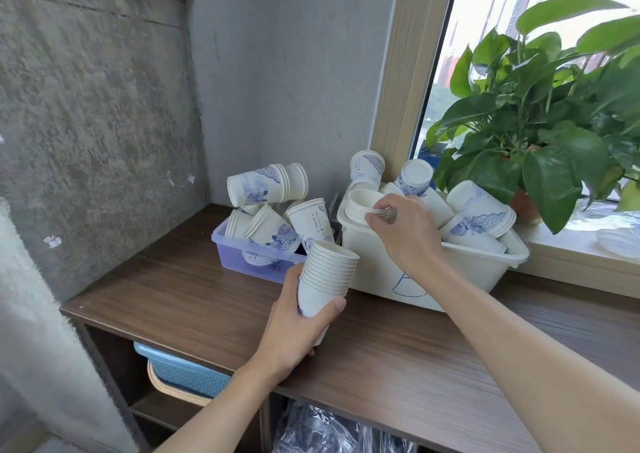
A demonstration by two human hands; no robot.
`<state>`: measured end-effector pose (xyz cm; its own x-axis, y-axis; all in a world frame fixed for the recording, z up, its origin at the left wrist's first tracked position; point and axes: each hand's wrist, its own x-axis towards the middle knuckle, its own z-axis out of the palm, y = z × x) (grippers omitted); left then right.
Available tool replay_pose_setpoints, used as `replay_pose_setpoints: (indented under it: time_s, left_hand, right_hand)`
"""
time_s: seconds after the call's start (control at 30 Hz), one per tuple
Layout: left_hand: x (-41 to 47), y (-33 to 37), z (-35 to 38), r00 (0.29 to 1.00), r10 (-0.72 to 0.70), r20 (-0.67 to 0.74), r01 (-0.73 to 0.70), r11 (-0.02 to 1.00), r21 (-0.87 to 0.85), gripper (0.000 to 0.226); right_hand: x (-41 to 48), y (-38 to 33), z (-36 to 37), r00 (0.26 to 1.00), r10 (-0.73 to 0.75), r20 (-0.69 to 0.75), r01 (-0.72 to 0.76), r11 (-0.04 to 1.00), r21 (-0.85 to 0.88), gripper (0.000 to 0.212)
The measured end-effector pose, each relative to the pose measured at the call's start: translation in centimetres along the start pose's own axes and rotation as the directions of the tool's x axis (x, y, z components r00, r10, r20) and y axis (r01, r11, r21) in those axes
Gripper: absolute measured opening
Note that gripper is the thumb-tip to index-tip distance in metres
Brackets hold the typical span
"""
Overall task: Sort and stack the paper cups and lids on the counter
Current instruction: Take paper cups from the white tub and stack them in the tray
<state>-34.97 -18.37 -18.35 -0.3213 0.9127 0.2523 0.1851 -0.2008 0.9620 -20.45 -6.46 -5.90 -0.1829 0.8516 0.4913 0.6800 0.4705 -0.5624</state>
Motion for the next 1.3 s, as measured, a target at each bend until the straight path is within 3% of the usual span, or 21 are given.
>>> replay_pose_setpoints:
  time_s: [0.4, 0.63, 0.77, 0.9, 1.3]
  left_hand:
    - [0.0, 0.0, 0.0, 1.0, 0.005, 0.002, -0.005, 1.0, 0.016, 0.058]
    - [0.0, 0.1, 0.0, 1.0, 0.005, -0.002, -0.005, 1.0, 0.021, 0.055]
    - [-0.1, 0.2, 0.0, 1.0, 0.01, -0.005, -0.01, 1.0, 0.026, 0.055]
    - [-0.1, 0.3, 0.0, 1.0, 0.013, -0.002, -0.013, 1.0, 0.022, 0.058]
    - [-0.3, 0.5, 0.0, 0.999, 0.029, 0.031, -0.029, 1.0, -0.005, 0.069]
  right_hand:
    - [0.2, -0.3, -1.7, 0.986, -0.032, -0.161, 0.074, 0.963, 0.259, 0.006]
    - [-0.1, -1.5, -2.9, 0.972, 0.039, -0.232, 0.101, 0.819, 0.564, 0.006]
    - [-0.7, -2.0, -3.3, 0.98, 0.048, -0.191, 0.098, 0.721, 0.686, 0.006]
    - [-1.5, -1.7, -3.2, 0.992, 0.032, -0.125, 0.066, 0.702, 0.709, 0.01]
    - [-4.0, 0.0, -2.4, 0.998, -0.046, 0.034, 0.017, 0.804, 0.594, 0.013]
